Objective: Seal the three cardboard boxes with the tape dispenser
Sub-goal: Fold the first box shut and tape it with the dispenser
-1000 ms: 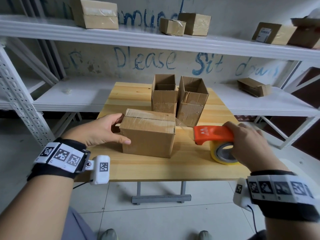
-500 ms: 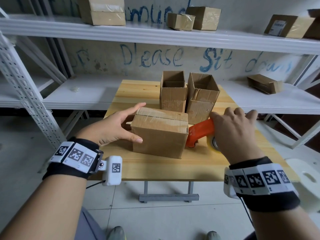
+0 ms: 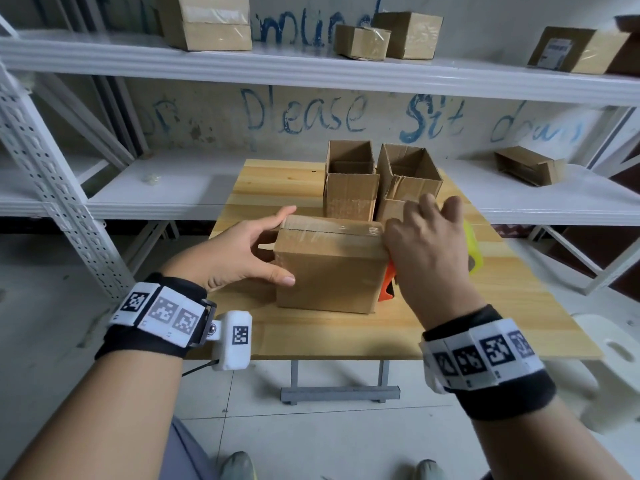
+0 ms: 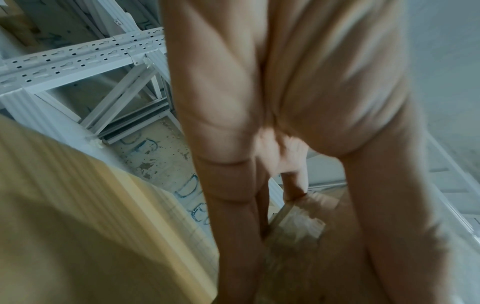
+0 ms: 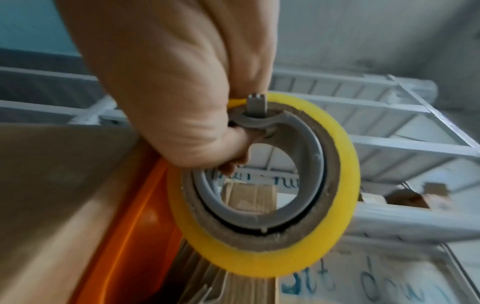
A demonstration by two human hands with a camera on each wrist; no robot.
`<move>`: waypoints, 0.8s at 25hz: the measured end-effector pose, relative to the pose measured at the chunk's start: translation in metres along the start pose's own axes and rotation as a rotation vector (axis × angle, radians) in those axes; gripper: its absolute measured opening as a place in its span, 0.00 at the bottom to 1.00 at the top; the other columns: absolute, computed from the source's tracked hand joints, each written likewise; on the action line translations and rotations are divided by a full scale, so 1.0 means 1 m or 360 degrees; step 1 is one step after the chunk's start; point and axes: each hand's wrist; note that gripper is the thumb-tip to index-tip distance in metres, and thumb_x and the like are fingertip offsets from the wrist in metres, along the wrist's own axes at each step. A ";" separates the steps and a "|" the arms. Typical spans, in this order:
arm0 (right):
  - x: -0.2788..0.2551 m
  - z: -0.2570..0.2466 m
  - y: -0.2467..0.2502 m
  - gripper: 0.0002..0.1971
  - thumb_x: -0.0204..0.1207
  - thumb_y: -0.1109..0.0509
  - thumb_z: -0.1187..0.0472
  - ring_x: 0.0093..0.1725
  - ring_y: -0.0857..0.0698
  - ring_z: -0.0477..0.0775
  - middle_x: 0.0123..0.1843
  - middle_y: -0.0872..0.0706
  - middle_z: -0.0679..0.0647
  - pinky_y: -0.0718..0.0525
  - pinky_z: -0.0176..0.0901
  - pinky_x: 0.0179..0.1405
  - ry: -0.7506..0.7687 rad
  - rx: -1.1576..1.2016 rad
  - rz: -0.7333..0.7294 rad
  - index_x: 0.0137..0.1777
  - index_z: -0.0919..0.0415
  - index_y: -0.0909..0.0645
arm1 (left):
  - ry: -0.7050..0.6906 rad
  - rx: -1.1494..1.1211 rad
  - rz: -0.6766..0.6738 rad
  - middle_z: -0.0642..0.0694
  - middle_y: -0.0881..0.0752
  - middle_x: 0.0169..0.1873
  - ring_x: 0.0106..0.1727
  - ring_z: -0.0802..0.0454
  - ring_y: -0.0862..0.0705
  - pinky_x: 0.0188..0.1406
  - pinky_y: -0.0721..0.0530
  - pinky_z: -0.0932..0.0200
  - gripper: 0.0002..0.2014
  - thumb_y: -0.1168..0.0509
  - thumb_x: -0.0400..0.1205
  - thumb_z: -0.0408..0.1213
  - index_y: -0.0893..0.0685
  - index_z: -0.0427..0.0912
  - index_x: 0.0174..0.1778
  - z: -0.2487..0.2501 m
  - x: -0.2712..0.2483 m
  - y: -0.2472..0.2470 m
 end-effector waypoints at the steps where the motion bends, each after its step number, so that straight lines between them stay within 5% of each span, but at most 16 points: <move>1: 0.000 0.004 -0.003 0.08 0.65 0.24 0.67 0.51 0.22 0.61 0.42 0.16 0.56 0.31 0.58 0.57 -0.0060 0.0027 -0.0011 0.43 0.57 0.16 | -0.0012 0.0006 0.0007 0.80 0.30 0.69 0.75 0.84 0.37 0.78 0.43 0.70 0.60 0.15 0.60 0.44 0.42 0.66 0.86 0.000 -0.001 0.001; 5: -0.009 0.032 -0.011 0.13 0.68 0.30 0.60 0.51 0.23 0.62 0.44 0.20 0.55 0.34 0.57 0.57 -0.0427 0.0167 -0.0087 0.53 0.53 0.18 | -0.0013 0.0018 0.0027 0.80 0.31 0.68 0.68 0.92 0.36 0.66 0.39 0.86 0.57 0.16 0.64 0.36 0.41 0.68 0.84 -0.002 -0.003 0.005; 7: -0.011 0.045 -0.008 0.14 0.66 0.32 0.60 0.51 0.23 0.66 0.43 0.20 0.59 0.34 0.58 0.58 -0.0687 0.0299 -0.0054 0.53 0.56 0.18 | -0.0012 0.0023 0.0019 0.75 0.28 0.70 0.72 0.86 0.34 0.73 0.37 0.78 0.55 0.15 0.64 0.35 0.38 0.71 0.81 0.001 -0.003 0.005; 11: -0.019 0.056 -0.014 0.18 0.62 0.33 0.64 0.54 0.22 0.68 0.46 0.17 0.63 0.35 0.57 0.56 -0.0976 0.0635 -0.0038 0.54 0.57 0.19 | 0.0087 0.0102 0.0071 0.62 0.19 0.70 0.75 0.64 0.25 0.82 0.31 0.47 0.52 0.11 0.55 0.49 0.30 0.70 0.73 0.004 -0.003 0.004; 14: -0.026 0.054 -0.017 0.21 0.61 0.34 0.67 0.55 0.21 0.69 0.48 0.16 0.62 0.32 0.58 0.57 -0.0997 0.0804 0.0006 0.56 0.56 0.19 | 0.0164 0.0308 0.0128 0.58 0.23 0.72 0.78 0.57 0.28 0.80 0.32 0.48 0.55 0.12 0.56 0.55 0.38 0.70 0.76 0.011 -0.005 0.000; 17: -0.029 0.055 -0.015 0.23 0.62 0.33 0.67 0.57 0.20 0.70 0.50 0.15 0.62 0.28 0.60 0.59 -0.1009 0.0967 0.0066 0.59 0.55 0.19 | 0.0109 0.0337 0.0049 0.63 0.38 0.82 0.81 0.61 0.39 0.82 0.41 0.54 0.65 0.13 0.57 0.53 0.49 0.79 0.83 0.020 -0.010 -0.004; 20: -0.030 0.055 -0.014 0.21 0.62 0.32 0.65 0.54 0.19 0.69 0.45 0.17 0.56 0.25 0.58 0.57 -0.1034 0.1100 0.0082 0.57 0.53 0.20 | 0.0003 0.0297 -0.0054 0.69 0.43 0.84 0.84 0.64 0.40 0.87 0.44 0.49 0.52 0.14 0.62 0.52 0.36 0.84 0.77 0.023 -0.015 0.002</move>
Point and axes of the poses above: each hand's wrist, its own x-axis towards the middle knuckle, its own y-axis out of the back of the hand, z = x × y
